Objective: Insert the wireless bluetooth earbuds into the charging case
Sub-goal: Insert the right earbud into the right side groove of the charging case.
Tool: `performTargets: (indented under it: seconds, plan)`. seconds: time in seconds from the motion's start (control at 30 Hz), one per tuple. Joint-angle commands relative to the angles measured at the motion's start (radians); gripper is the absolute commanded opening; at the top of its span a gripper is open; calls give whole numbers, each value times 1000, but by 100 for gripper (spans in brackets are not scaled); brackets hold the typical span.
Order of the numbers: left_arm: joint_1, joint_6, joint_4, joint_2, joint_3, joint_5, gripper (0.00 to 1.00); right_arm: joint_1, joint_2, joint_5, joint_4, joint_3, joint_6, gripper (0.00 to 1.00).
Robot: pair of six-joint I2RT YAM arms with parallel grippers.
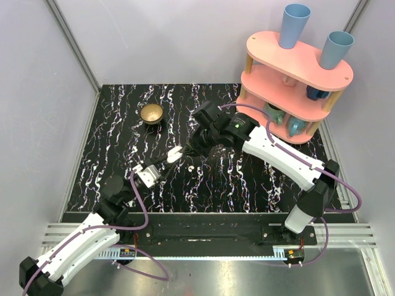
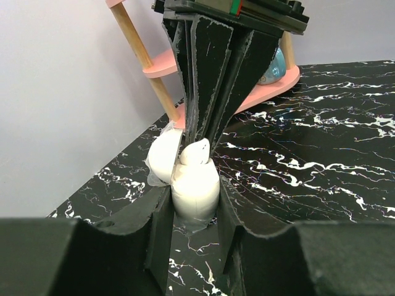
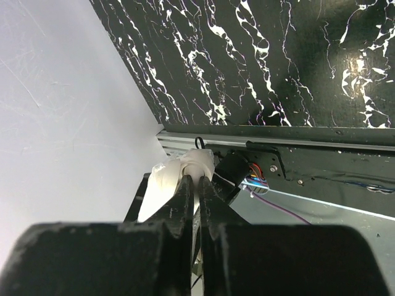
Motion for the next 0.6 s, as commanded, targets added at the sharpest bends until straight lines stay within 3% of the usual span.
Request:
performTargets:
  seconds: [0.0,0.1,0.23,0.57]
  plan:
    - [-24,8,140,11,81,79,0,20,-24,27,41,-2,-10,9]
    - [-30,2,142,11,77,75,0,20,-46,30,79,-24,5,22]
    - [-31,-4,140,1,70,59,0,20,-73,57,104,-36,-1,31]
    - [-33,-41,162,-12,51,35,0,20,-145,123,139,-42,-27,40]
